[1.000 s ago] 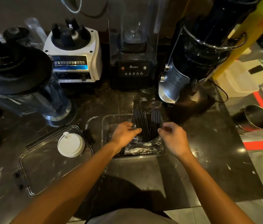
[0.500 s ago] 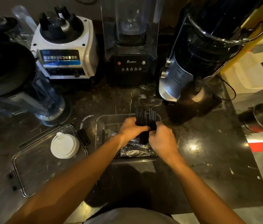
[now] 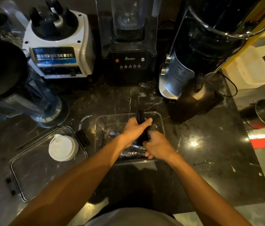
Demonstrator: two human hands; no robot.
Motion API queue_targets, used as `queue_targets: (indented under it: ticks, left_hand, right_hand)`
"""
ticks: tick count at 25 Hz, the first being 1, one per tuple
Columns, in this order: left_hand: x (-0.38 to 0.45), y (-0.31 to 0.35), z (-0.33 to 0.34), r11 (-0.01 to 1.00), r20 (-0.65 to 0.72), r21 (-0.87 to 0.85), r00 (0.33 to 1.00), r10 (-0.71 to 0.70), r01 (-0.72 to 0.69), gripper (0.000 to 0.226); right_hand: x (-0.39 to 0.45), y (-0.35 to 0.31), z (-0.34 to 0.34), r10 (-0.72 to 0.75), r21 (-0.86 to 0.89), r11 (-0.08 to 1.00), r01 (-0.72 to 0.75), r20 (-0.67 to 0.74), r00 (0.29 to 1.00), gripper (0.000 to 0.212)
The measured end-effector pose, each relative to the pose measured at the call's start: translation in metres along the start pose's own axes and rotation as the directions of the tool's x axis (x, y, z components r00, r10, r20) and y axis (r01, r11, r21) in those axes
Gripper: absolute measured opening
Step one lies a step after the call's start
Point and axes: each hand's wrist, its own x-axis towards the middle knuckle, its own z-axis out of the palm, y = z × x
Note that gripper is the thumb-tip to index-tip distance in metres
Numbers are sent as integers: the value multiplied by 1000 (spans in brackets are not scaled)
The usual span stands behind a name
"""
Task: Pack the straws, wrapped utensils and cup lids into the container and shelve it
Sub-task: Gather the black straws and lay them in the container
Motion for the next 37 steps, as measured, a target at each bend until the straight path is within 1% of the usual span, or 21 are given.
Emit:
queue_targets:
  ticks: [2, 4, 7, 9, 10, 11, 13, 14, 15, 16, 17, 19, 23, 24, 26, 29, 33, 35, 37]
  left_hand:
    - [-4, 0, -1, 999, -24, -37, 1000, 18, -19, 31]
    - [-9, 4, -9, 996, -33, -71, 998, 46, -48, 34]
    - [-23, 12, -27, 989, -50, -100, 993, 109, -113, 27]
    - [-32, 18, -40, 966, -97, -206, 985, 141, -158, 18]
    - [-37, 21, -47, 946, -115, -272, 982, 147, -174, 16]
    - [-42, 25, -53, 926, -124, -328, 980, 154, -187, 16]
    - [-49, 32, -63, 895, -135, -392, 975, 175, -214, 18]
    - [-53, 36, -67, 879, -143, -415, 971, 193, -236, 18]
    - [-57, 40, -71, 860, -151, -440, 965, 213, -259, 17]
    - [-63, 44, -76, 837, -164, -466, 958, 235, -285, 17]
    - [-68, 48, -79, 814, -173, -492, 951, 256, -308, 17]
    - [-78, 55, -87, 766, -187, -548, 942, 278, -335, 17]
    - [-95, 52, -106, 676, -244, -649, 937, 249, -349, 14]
    - [-98, 48, -111, 660, -254, -666, 937, 240, -349, 11]
    - [-104, 37, -118, 639, -255, -692, 942, 218, -336, 9]
    - [-109, 20, -124, 649, -254, -693, 949, 187, -313, 6]
    - [-113, 10, -128, 655, -294, -686, 944, 149, -317, 29]
    - [-121, 6, -130, 695, -361, -639, 926, 108, -330, 39]
    - [-133, 0, -142, 714, -453, -598, 888, 73, -364, 47]
  right_hand:
    - [-1, -1, 3, -27, 7, 1000, 27, 33, 999, 28]
    - [-2, 0, 4, -25, 20, 1000, 25, 33, 999, 34]
    - [-1, 3, -1, -12, 49, 999, 13, -19, 1000, 41]
    - [0, 4, -3, -42, 45, 998, 43, -26, 999, 35]
    - [-1, 2, -2, -77, 37, 996, 77, -19, 997, 33]
    - [-1, -1, 1, -126, 4, 992, 126, -26, 992, 35]
    - [1, -10, 6, -252, -128, 962, 241, -85, 964, 38]
    - [0, -17, 8, -312, -186, 939, 287, -122, 942, 43]
    - [-1, -24, 10, -350, -206, 925, 319, -142, 926, 50]
    - [-3, -33, 11, -371, -184, 920, 345, -131, 919, 56]
    - [-6, -44, 11, -379, -129, 922, 366, -92, 921, 57]
    - [-11, -64, 13, -407, -48, 912, 408, 18, 913, 49]
    - [-12, -87, 31, -468, 28, 883, 468, 116, 876, 13]
    - [-12, -89, 37, -473, 38, 881, 472, 134, 871, 11]
    - [-11, -88, 44, -478, 4, 876, 482, 141, 867, 15]
    - [-12, -82, 47, -466, -115, 870, 480, 126, 876, 24]
    - [-17, -73, 42, -461, -217, 853, 475, 116, 880, 21]
    - [-20, -72, 41, -469, -283, 825, 489, 139, 872, 16]
    - [-20, -80, 47, -483, -374, 777, 506, 162, 861, 14]
